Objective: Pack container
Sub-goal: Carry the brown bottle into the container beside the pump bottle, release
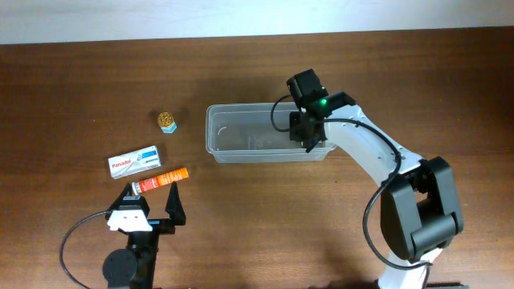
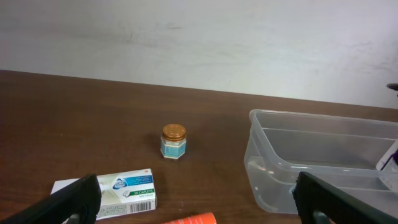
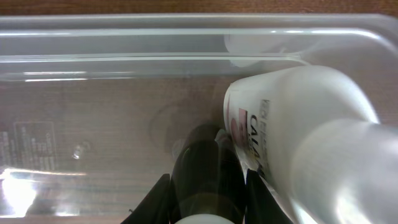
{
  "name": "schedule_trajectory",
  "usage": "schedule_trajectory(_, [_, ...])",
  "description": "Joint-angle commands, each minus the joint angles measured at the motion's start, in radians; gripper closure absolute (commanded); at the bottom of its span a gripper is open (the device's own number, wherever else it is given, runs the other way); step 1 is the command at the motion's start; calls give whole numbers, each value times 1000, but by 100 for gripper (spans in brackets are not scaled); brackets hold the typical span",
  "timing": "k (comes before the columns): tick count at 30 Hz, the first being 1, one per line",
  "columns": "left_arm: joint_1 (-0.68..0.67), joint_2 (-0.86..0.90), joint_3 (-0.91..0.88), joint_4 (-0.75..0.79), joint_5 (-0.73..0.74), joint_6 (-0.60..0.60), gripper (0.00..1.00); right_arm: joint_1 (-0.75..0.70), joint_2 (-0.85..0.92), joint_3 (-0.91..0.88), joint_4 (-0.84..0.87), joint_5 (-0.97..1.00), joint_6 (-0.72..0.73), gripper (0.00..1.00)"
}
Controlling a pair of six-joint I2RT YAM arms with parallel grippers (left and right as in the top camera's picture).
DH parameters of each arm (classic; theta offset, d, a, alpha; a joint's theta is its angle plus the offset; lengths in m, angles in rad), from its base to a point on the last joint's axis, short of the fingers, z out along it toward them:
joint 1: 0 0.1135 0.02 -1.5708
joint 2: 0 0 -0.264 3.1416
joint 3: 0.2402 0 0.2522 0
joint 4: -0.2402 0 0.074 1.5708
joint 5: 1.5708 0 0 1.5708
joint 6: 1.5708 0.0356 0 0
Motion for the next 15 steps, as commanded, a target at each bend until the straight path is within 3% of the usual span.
schedule_trajectory(1, [5, -5, -5, -2, 4, 16, 1, 5, 6, 16, 11, 36, 12, 78])
schedule_trajectory(4, [5, -5, -5, -2, 4, 16, 1, 5, 6, 16, 14, 36, 12, 77])
schedule_trajectory(7, [5, -5, -5, -2, 4, 16, 1, 5, 6, 16, 14, 36, 12, 69])
schedule_trajectory(15, [5, -5, -5, -2, 4, 16, 1, 5, 6, 16, 14, 35, 5, 68])
